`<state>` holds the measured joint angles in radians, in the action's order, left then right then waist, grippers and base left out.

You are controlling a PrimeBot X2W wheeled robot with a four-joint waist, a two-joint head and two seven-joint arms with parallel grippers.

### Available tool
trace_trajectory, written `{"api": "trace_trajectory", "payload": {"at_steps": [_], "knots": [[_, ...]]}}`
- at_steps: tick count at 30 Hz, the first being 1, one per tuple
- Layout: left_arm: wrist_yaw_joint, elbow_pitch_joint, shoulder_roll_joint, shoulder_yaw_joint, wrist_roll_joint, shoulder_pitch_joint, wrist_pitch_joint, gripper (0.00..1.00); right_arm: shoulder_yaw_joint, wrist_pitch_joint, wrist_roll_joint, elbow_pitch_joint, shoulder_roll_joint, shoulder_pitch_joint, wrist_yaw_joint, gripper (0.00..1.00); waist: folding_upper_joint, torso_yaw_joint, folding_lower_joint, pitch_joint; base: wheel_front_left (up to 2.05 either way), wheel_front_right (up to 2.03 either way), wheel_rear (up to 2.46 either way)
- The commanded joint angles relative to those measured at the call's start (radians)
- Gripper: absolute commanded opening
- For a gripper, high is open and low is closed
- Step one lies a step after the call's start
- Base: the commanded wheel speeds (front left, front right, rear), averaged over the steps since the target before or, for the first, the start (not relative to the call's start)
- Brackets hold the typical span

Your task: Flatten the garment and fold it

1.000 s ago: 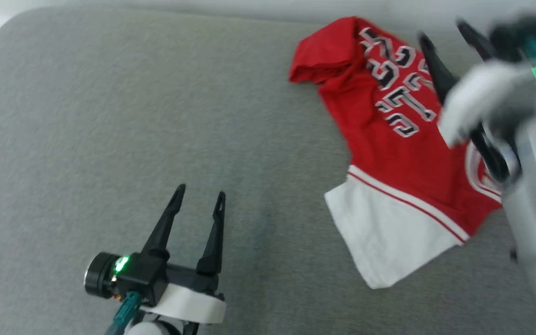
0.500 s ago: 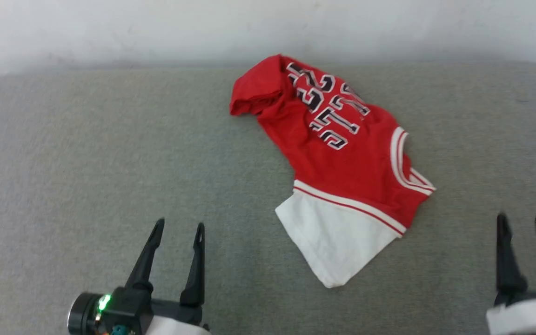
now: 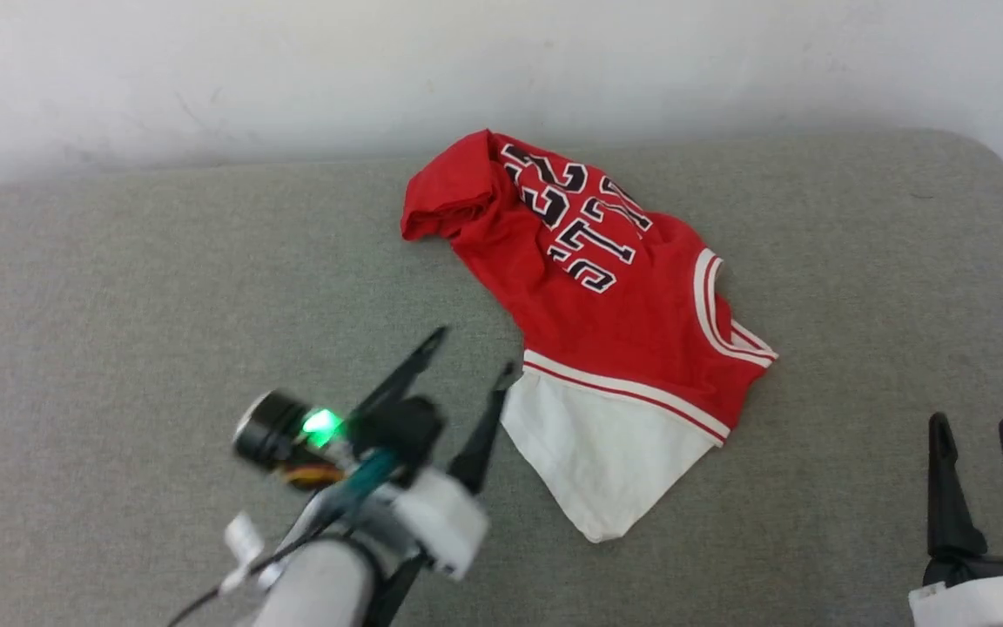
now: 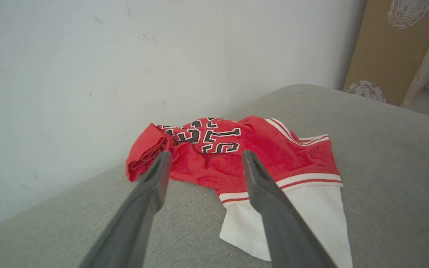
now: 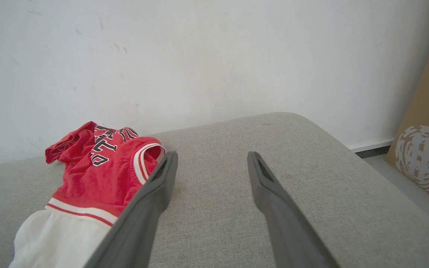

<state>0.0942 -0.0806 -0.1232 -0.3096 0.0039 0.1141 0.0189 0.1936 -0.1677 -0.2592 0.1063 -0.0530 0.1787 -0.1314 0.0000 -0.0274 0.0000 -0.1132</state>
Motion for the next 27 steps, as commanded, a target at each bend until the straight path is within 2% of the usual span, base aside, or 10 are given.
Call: {"api": "trace_trajectory", "payload": {"at_steps": [1, 5, 9, 15, 20, 21, 22, 27], "knots": [[0.014, 0.017, -0.007, -0.033, 0.012, 0.052, 0.043, 1.00, 0.006, 0.000, 0.005, 0.006, 0.003, -0.021, 0.001, 1.00, 0.0000, 0.025, 0.0000, -0.029, 0.00, 0.00, 0.00], [0.034, 0.114, -0.008, -0.179, -0.007, 0.225, 0.218, 1.00, 0.021, 0.009, 0.011, 0.014, 0.003, -0.043, 0.001, 1.00, 0.0000, 0.042, 0.0000, -0.074, 0.00, 0.00, 0.00], [0.036, 0.238, -0.017, -0.323, -0.064, 0.376, 0.345, 1.00, 0.021, 0.019, 0.016, 0.026, 0.003, -0.071, 0.001, 1.00, 0.0000, 0.044, 0.0000, -0.127, 0.00, 0.00, 0.00], [0.036, 0.393, -0.015, -0.422, -0.104, 0.495, 0.419, 1.00, 0.003, 0.023, 0.009, 0.036, 0.003, -0.102, 0.001, 1.00, 0.0000, 0.014, 0.0000, -0.200, 0.00, 0.00, 0.00], [0.036, 0.508, -0.040, -0.498, -0.077, 0.534, 0.482, 1.00, 0.004, 0.015, 0.003, 0.037, 0.003, -0.115, 0.001, 1.00, 0.0000, -0.015, 0.0000, -0.228, 0.00, 0.00, 0.00], [0.036, 0.529, -0.046, -0.520, -0.080, 0.535, 0.503, 0.80, 0.006, 0.013, 0.002, 0.034, 0.003, -0.117, 0.001, 1.00, 0.0000, -0.020, 0.0000, -0.228, 0.00, 0.00, 0.00], [0.036, 0.540, -0.050, -0.538, -0.090, 0.536, 0.511, 0.00, 0.009, 0.010, 0.001, 0.032, 0.003, -0.118, 0.001, 1.00, 0.0000, -0.024, 0.0000, -0.226, 0.00, 0.00, 0.00], [0.036, 0.549, -0.052, -0.562, -0.139, 0.534, 0.492, 0.00, 0.029, 0.002, -0.002, 0.016, 0.003, -0.112, 0.001, 1.00, 0.0000, -0.017, 0.0000, -0.198, 0.00, 0.00, 0.00]]}}
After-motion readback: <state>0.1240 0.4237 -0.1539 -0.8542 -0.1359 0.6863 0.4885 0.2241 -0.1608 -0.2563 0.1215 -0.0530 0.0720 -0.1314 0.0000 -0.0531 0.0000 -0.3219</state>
